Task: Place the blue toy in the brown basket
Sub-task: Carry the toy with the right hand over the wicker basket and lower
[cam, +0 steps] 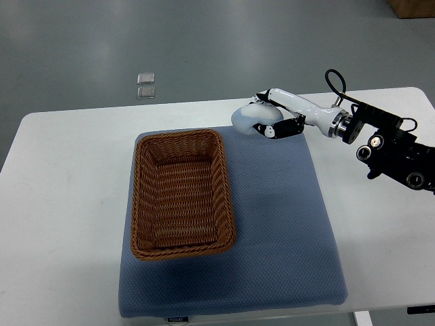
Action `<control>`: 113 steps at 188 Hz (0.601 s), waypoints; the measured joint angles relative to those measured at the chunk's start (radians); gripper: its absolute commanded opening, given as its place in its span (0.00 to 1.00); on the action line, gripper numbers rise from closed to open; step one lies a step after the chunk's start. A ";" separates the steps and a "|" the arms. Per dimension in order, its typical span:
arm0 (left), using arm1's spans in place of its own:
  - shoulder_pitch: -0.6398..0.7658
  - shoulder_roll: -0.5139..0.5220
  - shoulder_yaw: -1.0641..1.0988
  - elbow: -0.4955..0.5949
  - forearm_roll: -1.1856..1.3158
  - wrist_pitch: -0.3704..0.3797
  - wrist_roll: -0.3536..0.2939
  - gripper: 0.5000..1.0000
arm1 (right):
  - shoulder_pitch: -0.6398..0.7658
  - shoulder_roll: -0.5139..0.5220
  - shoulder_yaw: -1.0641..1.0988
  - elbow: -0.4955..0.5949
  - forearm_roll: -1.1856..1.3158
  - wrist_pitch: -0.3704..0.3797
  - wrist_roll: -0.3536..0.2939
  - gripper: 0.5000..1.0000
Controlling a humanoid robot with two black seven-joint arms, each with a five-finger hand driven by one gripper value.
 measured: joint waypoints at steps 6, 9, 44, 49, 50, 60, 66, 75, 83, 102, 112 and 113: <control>0.000 0.000 0.000 0.000 0.000 0.000 0.000 1.00 | 0.007 0.011 0.000 0.000 -0.002 0.001 -0.001 0.00; 0.000 0.000 0.000 0.000 0.000 0.000 0.000 1.00 | 0.012 0.018 -0.001 0.000 -0.003 0.001 -0.002 0.00; 0.000 0.000 0.000 0.000 0.000 0.000 0.000 1.00 | 0.060 0.103 -0.014 0.002 -0.008 0.004 -0.006 0.00; 0.000 0.000 0.000 0.000 0.000 0.000 0.000 1.00 | 0.063 0.109 -0.014 0.002 -0.008 0.008 -0.006 0.00; 0.000 0.000 0.000 0.000 0.000 0.000 0.000 1.00 | 0.063 0.110 -0.014 0.002 -0.008 0.009 -0.006 0.00; 0.000 0.000 0.000 0.000 0.000 0.000 0.000 1.00 | 0.065 0.119 -0.015 0.002 -0.010 0.027 -0.004 0.00; 0.000 0.000 0.000 0.000 0.000 0.000 0.000 1.00 | 0.066 0.126 -0.015 0.003 -0.011 0.044 -0.002 0.00; 0.000 0.000 0.000 0.000 0.000 0.000 0.000 1.00 | 0.066 0.133 -0.015 0.003 -0.012 0.071 0.001 0.00; 0.000 0.000 0.000 0.000 0.000 0.000 0.000 1.00 | 0.067 0.141 -0.015 0.003 -0.013 0.098 0.004 0.00; 0.000 0.000 0.000 0.000 0.000 0.000 0.000 1.00 | 0.069 0.160 -0.017 0.004 -0.018 0.149 0.006 0.00; 0.000 0.000 0.000 0.000 0.000 0.000 0.000 1.00 | 0.071 0.171 -0.018 0.004 -0.032 0.162 0.006 0.00; 0.000 0.000 0.000 0.000 0.000 0.000 0.000 1.00 | 0.071 0.172 -0.018 0.004 -0.033 0.163 0.006 0.00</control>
